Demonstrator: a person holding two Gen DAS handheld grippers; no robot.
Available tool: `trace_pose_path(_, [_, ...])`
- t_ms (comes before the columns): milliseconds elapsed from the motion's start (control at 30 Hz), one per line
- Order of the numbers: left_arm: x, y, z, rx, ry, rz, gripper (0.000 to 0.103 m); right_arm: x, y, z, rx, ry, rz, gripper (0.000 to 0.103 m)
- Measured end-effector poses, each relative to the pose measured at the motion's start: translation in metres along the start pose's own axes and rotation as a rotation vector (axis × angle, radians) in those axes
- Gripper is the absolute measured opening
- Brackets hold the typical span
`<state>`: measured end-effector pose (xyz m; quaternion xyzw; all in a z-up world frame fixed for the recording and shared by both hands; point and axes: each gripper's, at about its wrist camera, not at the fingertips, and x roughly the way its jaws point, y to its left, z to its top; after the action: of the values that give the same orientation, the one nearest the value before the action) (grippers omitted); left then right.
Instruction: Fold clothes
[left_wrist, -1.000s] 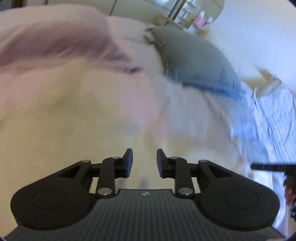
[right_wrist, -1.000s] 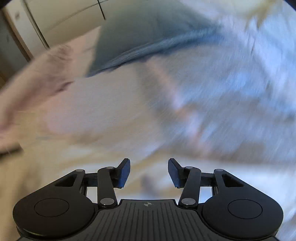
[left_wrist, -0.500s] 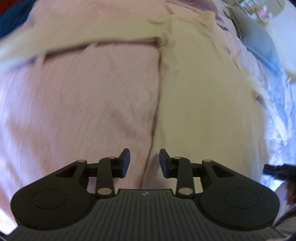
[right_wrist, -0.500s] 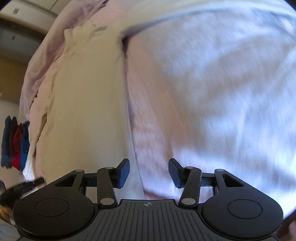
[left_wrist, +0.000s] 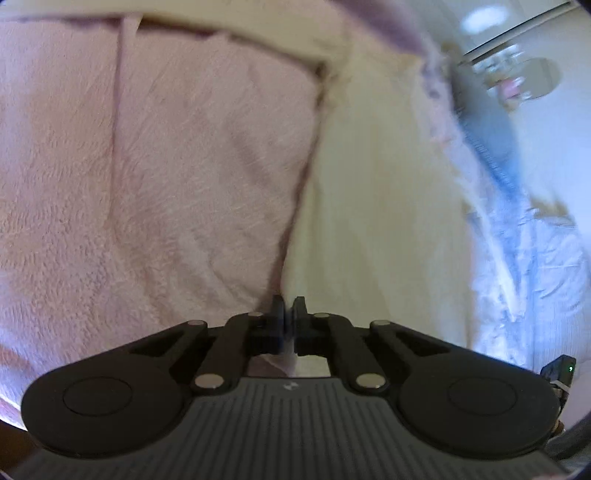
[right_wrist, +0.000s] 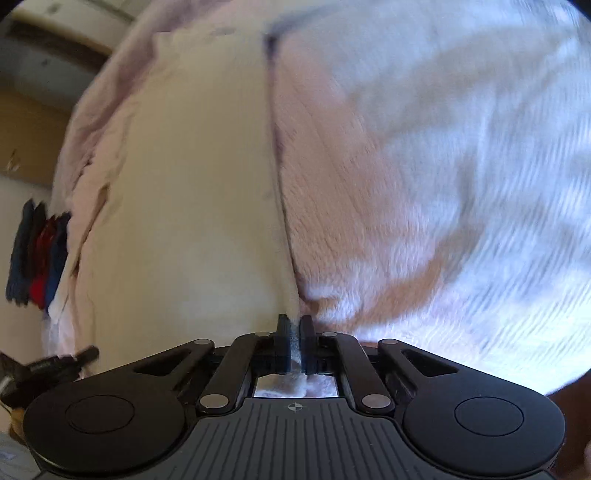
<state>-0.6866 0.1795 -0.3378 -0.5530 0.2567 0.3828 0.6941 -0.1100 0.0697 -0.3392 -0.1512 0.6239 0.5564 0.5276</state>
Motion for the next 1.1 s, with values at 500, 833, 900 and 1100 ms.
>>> trace_pose_path(500, [-0.016, -0.073, -0.032, 0.312, -0.118, 0.264, 0.016, -0.034, 0.074, -0.038, -0.282, -0.3, -0.293, 0.04])
trace_pose_path(833, [0.001, -0.097, -0.082, 0.202, 0.137, 0.494, 0.016, 0.004, 0.075, -0.086, -0.287, 0.003, -0.435, 0.04])
trace_pose_path(900, [-0.015, -0.121, -0.08, 0.221, 0.116, 0.507, 0.017, -0.017, 0.082, -0.081, -0.26, -0.016, -0.421, 0.04])
trace_pose_path(1100, [-0.061, -0.219, -0.046, 0.314, -0.026, 0.483, 0.03, -0.078, 0.139, -0.055, -0.285, -0.112, -0.33, 0.04])
